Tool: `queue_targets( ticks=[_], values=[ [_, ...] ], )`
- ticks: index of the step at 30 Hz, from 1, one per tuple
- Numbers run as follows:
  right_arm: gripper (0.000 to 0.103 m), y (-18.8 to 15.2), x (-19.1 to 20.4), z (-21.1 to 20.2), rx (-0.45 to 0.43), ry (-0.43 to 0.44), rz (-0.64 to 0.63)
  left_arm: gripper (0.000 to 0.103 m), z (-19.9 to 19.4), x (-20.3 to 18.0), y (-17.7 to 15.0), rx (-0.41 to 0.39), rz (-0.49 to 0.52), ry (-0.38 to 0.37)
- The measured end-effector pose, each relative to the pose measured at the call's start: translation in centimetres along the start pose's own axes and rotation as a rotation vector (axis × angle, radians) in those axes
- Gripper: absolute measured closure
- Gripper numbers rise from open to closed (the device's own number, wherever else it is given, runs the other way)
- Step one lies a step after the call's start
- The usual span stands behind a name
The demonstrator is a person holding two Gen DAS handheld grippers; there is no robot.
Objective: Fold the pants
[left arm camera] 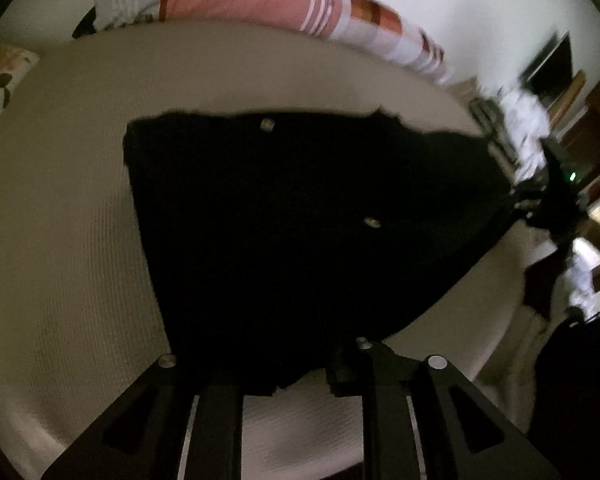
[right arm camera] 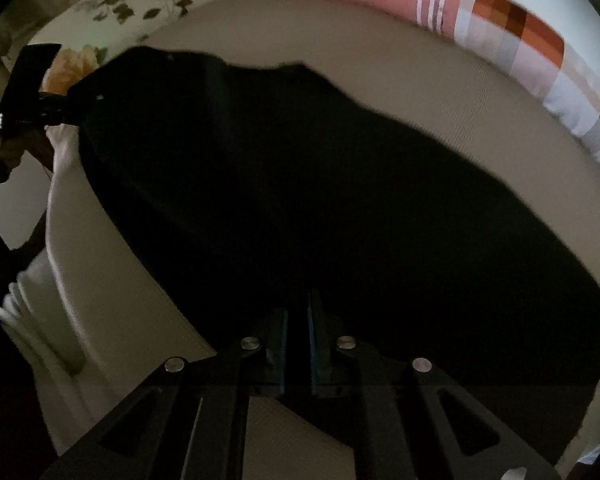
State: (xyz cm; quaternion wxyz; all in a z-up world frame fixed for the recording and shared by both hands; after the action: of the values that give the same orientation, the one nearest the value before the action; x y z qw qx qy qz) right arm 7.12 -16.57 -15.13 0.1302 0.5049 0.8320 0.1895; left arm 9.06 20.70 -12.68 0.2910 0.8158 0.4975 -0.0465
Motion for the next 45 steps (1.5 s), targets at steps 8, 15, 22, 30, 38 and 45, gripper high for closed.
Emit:
queue_targets(
  ticks=[8,15,22,30,38,45],
  values=[
    [0.096,0.1,0.0,0.9,0.002,-0.004,0.014,0.068,-1.7,-1.4,0.1,0.037,-0.010,0.094],
    [0.095,-0.5,0.2,1.0,-0.032,0.005,0.011,0.025,-5.1,-0.1,-2.1,0.022,-0.189,0.187],
    [0.095,-1.1,0.3,1.1,-0.056,0.008,0.002,0.030,-5.9,0.7,-3.9,-0.096,-0.620,0.009],
    [0.095,-0.7,-0.3,0.7,-0.074,0.013,0.040,0.081,-3.0,2.9,-3.3,-0.155,-0.884,-0.068],
    [0.095,-0.4,1.4,-2.5,-0.119,0.057,0.067,0.084,-7.1,2.1,3.1,-0.226,-0.582,0.037],
    [0.094,-1.7,2.2,0.9,-0.035,0.092,0.092,0.082,-2.5,3.8,-0.6,-0.014,-0.512,0.153]
  ],
)
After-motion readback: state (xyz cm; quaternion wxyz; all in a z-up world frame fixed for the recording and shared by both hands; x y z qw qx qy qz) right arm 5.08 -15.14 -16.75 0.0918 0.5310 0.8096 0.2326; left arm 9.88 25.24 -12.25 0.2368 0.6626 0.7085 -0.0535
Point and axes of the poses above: each gripper's, at about its wrist camera, not at the fingertips, and z roughly the way its jaws point, x to its left, y to its top, the point moved 3 cm from there along z, roughly the way its jaws point, and after that the axes turned 2 degrees about -y, right-handed, at the moved point
